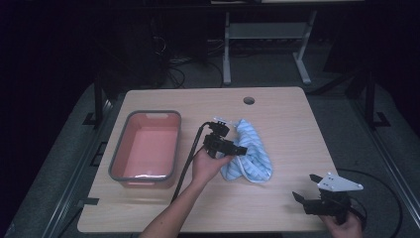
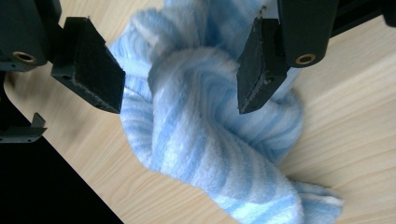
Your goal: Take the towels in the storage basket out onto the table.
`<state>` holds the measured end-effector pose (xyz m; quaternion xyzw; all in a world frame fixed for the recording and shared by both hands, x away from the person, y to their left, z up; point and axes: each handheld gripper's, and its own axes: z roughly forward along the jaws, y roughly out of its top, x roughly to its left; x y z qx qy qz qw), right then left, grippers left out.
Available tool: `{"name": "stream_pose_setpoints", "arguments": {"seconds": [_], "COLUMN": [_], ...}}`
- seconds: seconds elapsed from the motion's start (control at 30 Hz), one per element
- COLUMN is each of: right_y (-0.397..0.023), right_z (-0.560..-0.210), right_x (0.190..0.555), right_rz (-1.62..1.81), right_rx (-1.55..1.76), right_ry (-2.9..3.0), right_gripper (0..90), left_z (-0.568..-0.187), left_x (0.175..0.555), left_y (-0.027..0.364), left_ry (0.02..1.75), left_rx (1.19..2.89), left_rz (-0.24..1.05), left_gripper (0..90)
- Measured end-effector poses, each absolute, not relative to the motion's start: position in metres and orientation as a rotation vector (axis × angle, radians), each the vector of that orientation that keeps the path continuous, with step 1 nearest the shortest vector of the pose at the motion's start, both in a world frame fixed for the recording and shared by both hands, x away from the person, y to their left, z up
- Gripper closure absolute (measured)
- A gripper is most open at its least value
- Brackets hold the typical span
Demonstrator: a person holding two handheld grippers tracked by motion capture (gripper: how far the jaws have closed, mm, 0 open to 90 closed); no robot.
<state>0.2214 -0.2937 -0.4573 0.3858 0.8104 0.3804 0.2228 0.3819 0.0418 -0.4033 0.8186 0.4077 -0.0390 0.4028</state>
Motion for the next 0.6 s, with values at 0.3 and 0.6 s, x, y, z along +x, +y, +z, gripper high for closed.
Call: {"name": "stream_pose_setpoints", "arguments": {"seconds": [0.3, 0.6], "right_y": [-0.293, -0.292], "right_z": [-0.459, -0.460], "right_x": [0.221, 0.222], "right_rz": [1.029, 1.017], "right_rx": [1.082, 1.073], "right_ry": [2.242, 2.241], "right_gripper": [14.4, 14.4], "left_z": [-0.400, -0.398], "left_x": [0.372, 0.362], "left_y": [0.060, 0.070], "left_ry": [1.033, 1.018], "left_rx": [2.052, 2.045], "left_rz": [-0.088, -0.085], "left_gripper": [30.1, 28.5]}}
